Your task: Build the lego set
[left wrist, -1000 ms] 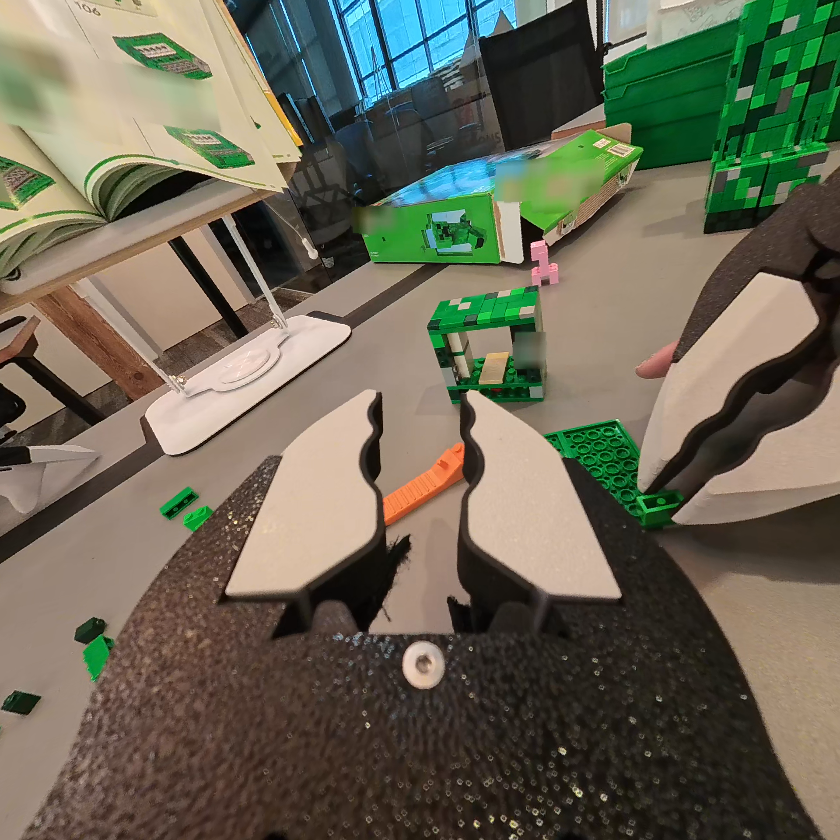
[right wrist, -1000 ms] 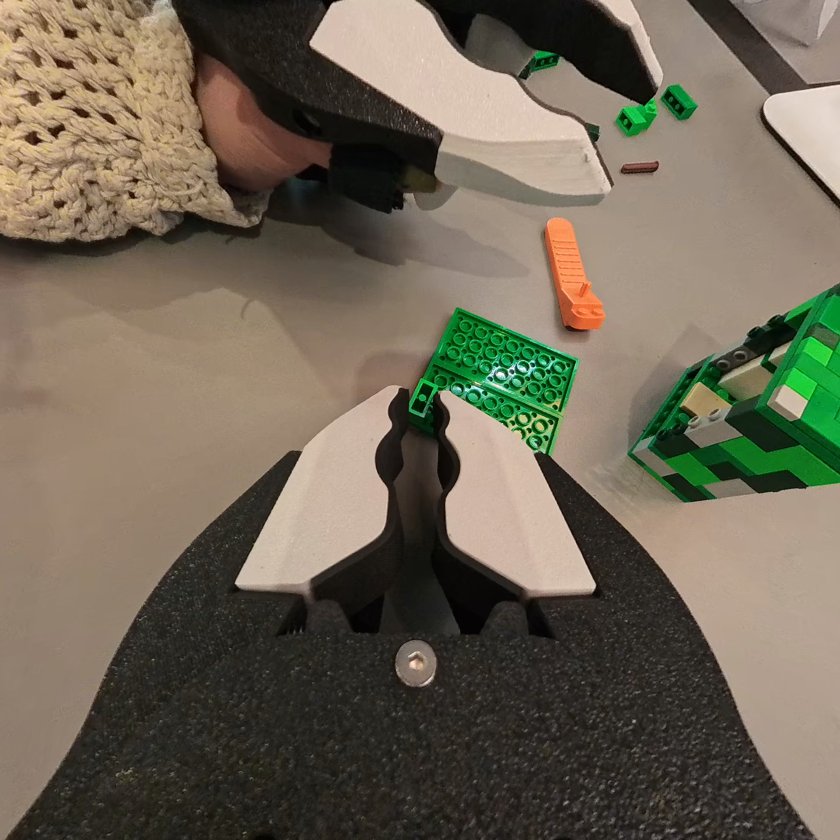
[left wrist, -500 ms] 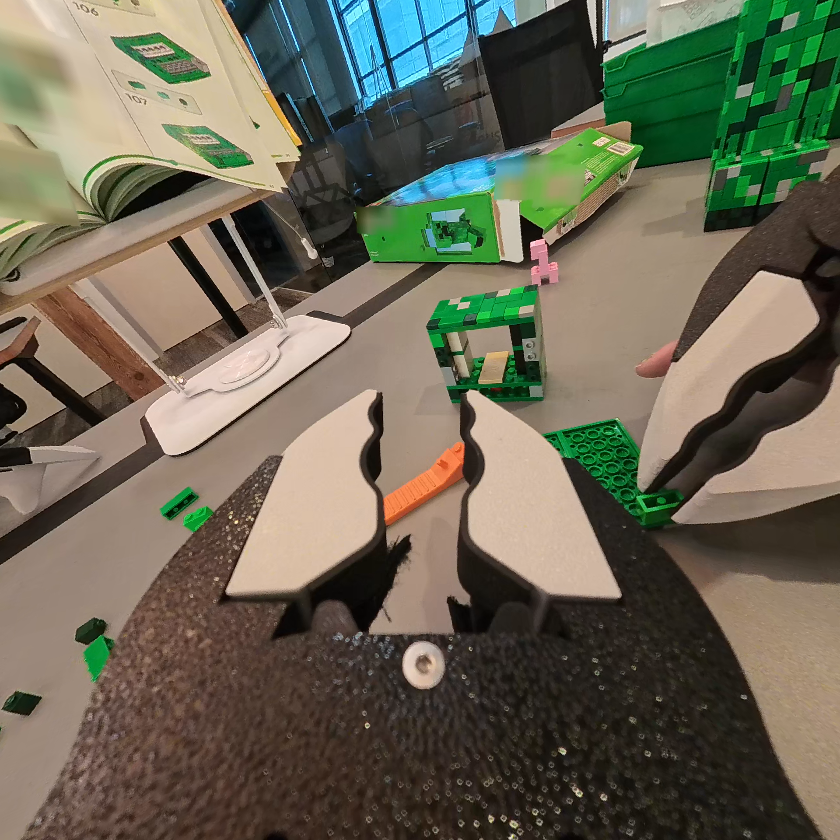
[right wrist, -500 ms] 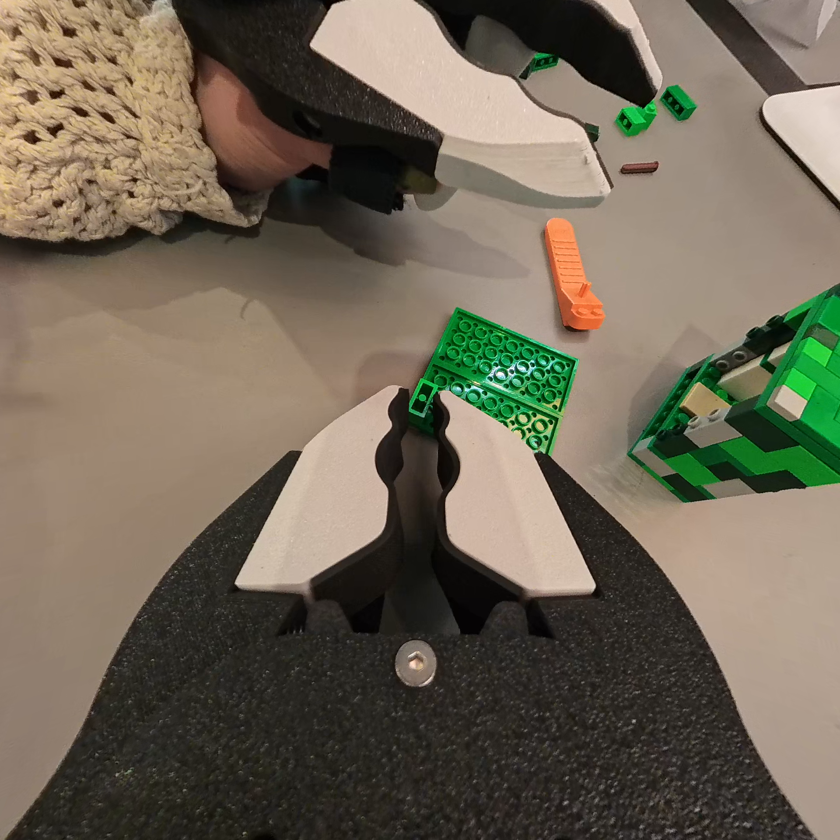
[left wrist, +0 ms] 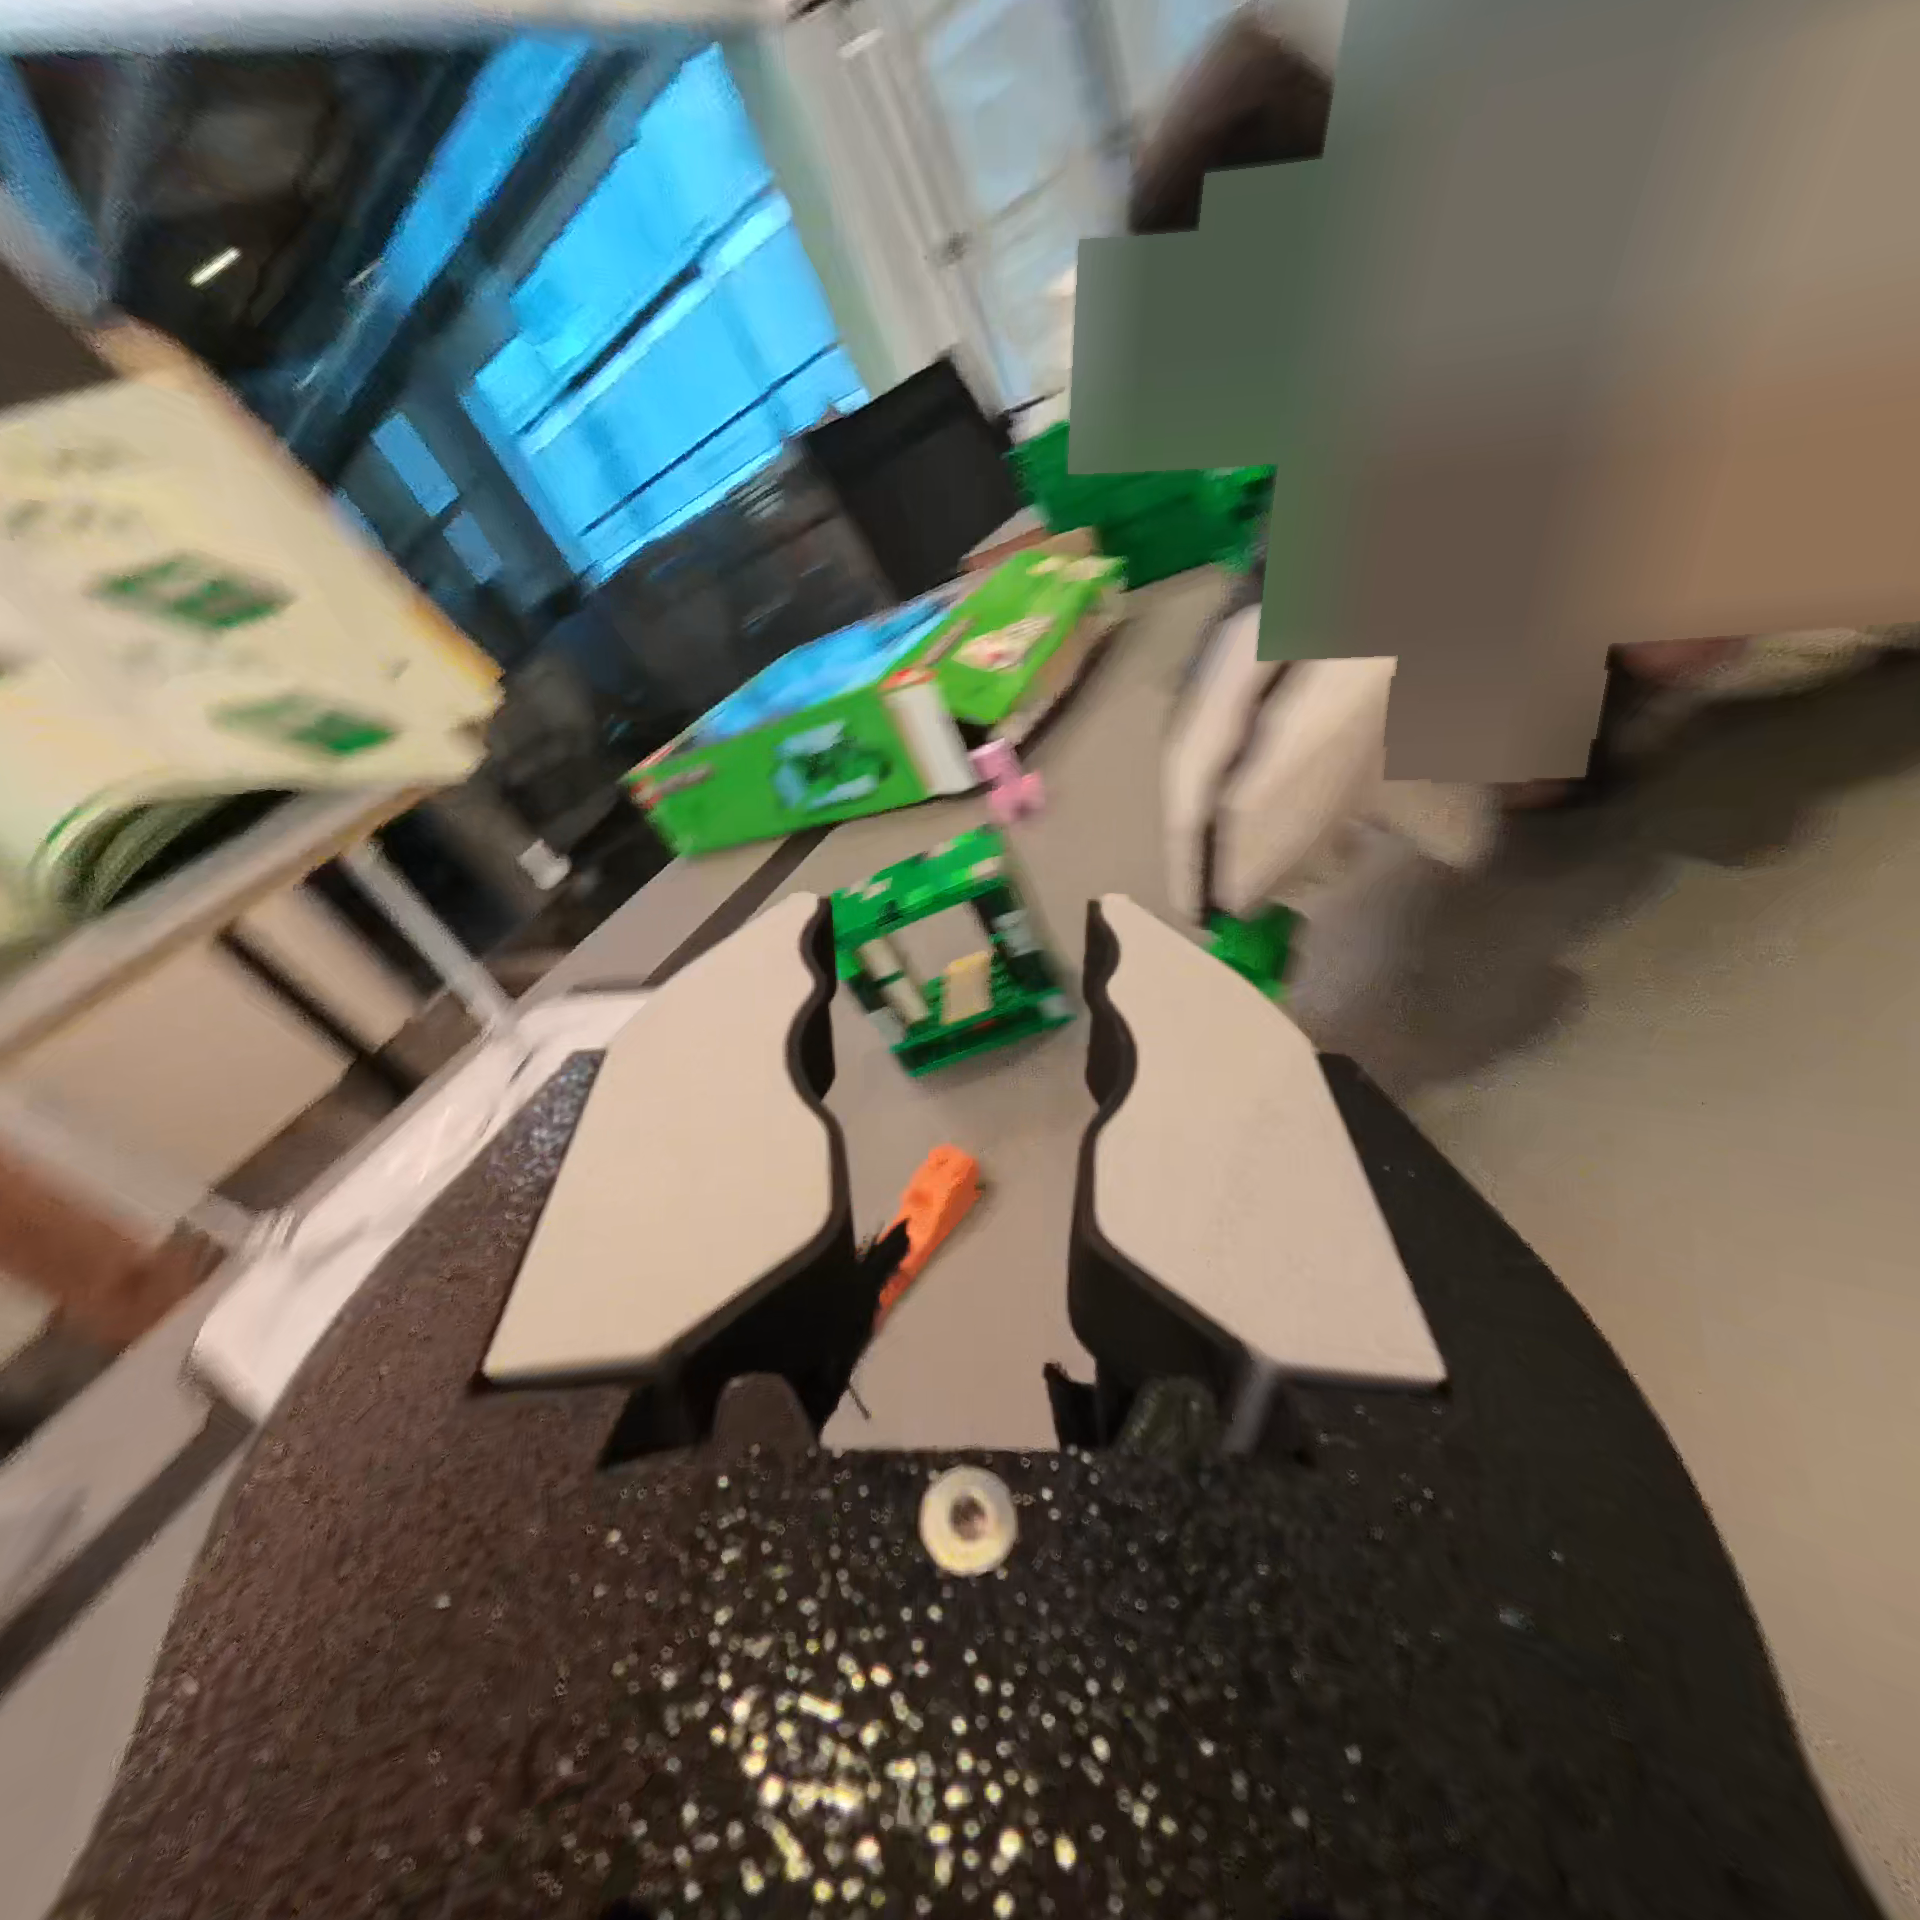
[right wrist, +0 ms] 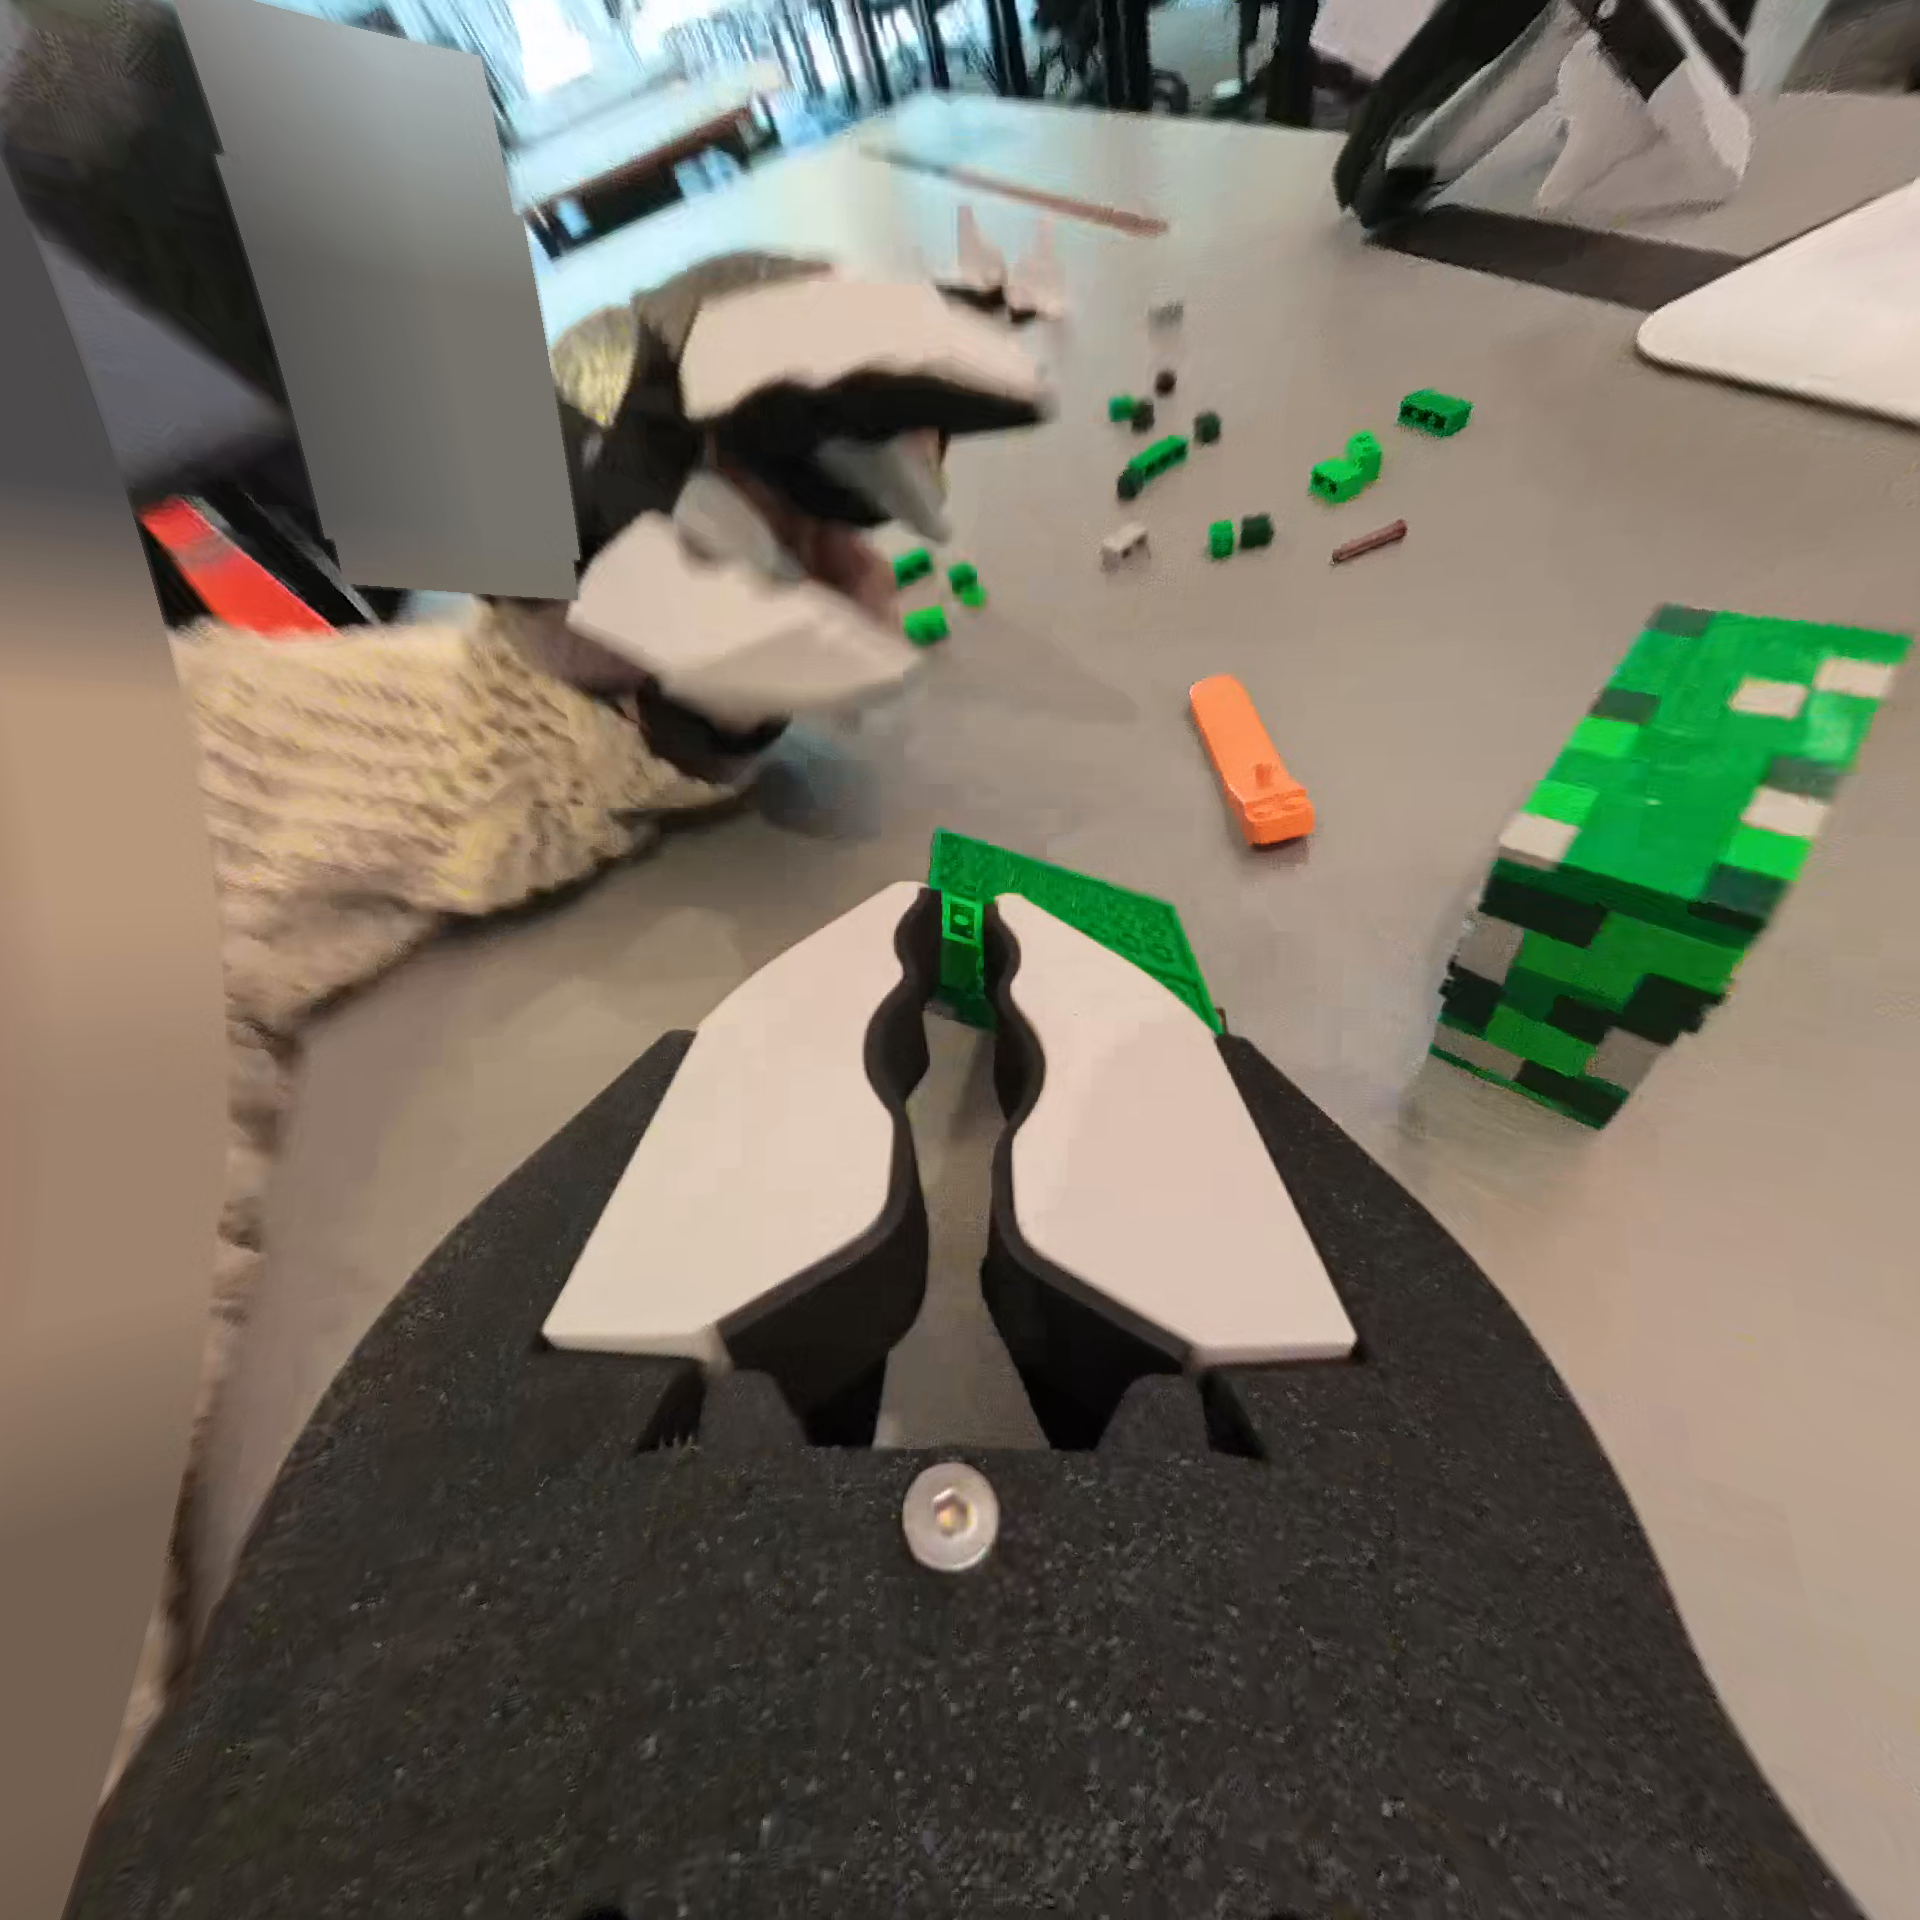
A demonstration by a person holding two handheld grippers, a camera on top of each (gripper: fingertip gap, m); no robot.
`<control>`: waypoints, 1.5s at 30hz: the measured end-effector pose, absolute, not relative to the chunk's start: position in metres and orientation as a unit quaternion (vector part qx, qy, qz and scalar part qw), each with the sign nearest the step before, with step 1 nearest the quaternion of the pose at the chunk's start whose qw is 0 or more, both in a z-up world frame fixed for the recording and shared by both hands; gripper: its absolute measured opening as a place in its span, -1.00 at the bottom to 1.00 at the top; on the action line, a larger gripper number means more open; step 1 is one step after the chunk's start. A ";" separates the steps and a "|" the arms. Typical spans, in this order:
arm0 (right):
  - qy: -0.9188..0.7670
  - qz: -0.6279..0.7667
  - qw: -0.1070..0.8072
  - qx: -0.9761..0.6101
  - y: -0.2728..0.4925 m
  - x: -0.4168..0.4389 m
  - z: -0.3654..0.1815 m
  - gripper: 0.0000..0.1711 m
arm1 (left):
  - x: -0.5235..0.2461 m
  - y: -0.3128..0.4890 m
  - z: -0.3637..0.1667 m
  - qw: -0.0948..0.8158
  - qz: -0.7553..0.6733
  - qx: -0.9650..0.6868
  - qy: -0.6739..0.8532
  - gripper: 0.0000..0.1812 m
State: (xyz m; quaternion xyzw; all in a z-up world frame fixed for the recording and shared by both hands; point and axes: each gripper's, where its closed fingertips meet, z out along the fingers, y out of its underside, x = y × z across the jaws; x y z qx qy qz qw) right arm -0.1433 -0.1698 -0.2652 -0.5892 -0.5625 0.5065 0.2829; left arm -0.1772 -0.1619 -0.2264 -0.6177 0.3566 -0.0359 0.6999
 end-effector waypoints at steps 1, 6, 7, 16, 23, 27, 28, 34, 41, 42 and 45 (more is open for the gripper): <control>-0.541 0.533 0.264 -0.594 -0.165 -0.141 -0.260 -0.93 | -0.169 -0.170 -0.231 0.687 -0.047 -0.607 0.396 -0.47; -0.477 0.604 0.209 -0.602 -0.150 -0.134 -0.252 -1.00 | -0.147 -0.176 -0.280 0.565 -0.081 -0.670 0.475 -0.27; -0.479 0.607 0.208 -0.599 -0.151 -0.133 -0.251 -0.99 | -0.143 -0.177 -0.288 0.549 -0.076 -0.675 0.487 -0.27; -0.733 0.405 0.266 -0.478 -0.162 -0.107 -0.293 -0.68 | -0.130 -0.182 -0.313 0.500 -0.017 -0.668 0.551 -0.58; -0.814 0.297 0.227 -0.446 -0.172 -0.101 -0.325 -0.82 | -0.135 -0.181 -0.309 0.512 -0.024 -0.666 0.542 -0.52; -0.788 0.331 0.208 -0.476 -0.174 -0.103 -0.319 -0.91 | -0.137 -0.179 -0.307 0.521 0.010 -0.651 0.552 -0.45; -0.770 0.360 0.203 -0.486 -0.175 -0.106 -0.314 -0.91 | -0.138 -0.179 -0.307 0.521 0.023 -0.646 0.558 -0.42; -0.628 0.578 0.124 -0.506 -0.190 -0.117 -0.262 -0.91 | -0.140 -0.167 -0.294 0.559 0.105 -0.623 0.537 -0.83; -0.607 0.577 0.252 -0.485 -0.166 -0.117 -0.238 -0.51 | -0.142 -0.174 -0.270 0.517 -0.214 -0.739 0.375 -0.93; -0.622 0.550 0.266 -0.490 -0.164 -0.118 -0.243 -0.53 | -0.143 -0.177 -0.267 0.503 -0.256 -0.743 0.360 -0.93; -0.652 0.504 0.298 -0.482 -0.168 -0.123 -0.252 -0.70 | -0.142 -0.182 -0.268 0.483 -0.298 -0.744 0.353 -0.93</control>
